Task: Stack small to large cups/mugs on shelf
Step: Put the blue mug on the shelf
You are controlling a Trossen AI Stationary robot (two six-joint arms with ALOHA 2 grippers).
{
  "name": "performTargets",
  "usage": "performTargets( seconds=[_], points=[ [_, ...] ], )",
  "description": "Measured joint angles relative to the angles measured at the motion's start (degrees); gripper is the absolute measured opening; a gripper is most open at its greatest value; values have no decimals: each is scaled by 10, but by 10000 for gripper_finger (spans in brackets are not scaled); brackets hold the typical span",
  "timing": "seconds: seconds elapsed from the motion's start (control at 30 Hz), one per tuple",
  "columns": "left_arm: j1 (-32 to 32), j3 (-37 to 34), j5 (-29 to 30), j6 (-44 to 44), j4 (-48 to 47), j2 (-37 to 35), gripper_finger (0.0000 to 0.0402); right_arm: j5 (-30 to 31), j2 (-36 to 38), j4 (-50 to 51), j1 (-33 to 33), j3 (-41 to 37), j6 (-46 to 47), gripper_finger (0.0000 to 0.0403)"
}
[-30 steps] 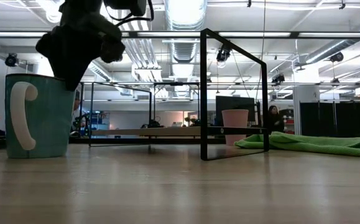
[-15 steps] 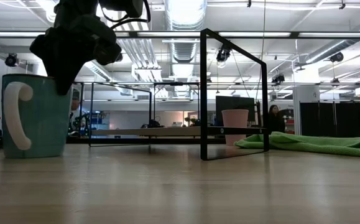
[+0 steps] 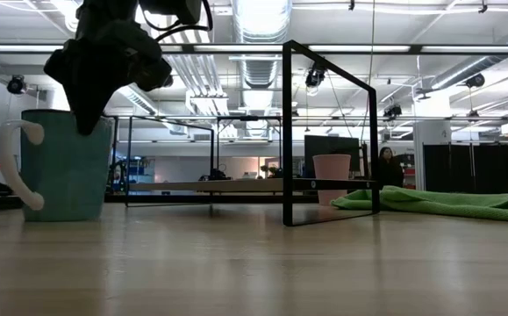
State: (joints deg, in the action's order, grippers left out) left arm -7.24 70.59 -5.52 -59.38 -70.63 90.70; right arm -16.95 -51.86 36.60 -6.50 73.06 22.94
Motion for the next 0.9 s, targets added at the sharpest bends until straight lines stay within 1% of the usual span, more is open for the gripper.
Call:
performTargets(
  seconds=[0.1, 0.23, 0.47, 0.67, 0.8, 0.9],
  points=[
    [0, 4, 0, 0, -3, -3, 4, 0, 0, 0, 0, 0, 0, 9],
    [0, 34, -4, 4, -3, -4, 2, 0, 0, 0, 0, 0, 0, 9],
    [0, 81, 9, 2, -28, -5, 2, 0, 0, -1, 0, 0, 0, 9],
    [8, 125, 22, 4, -71, -5, 1, 0, 0, 0, 0, 0, 0, 9],
    [29, 161, 46, 43, -103, -5, 1, 0, 0, 0, 0, 0, 0, 9],
    [55, 184, 65, 74, -100, -4, 1, 0, 0, 0, 0, 0, 0, 9]
  ],
)
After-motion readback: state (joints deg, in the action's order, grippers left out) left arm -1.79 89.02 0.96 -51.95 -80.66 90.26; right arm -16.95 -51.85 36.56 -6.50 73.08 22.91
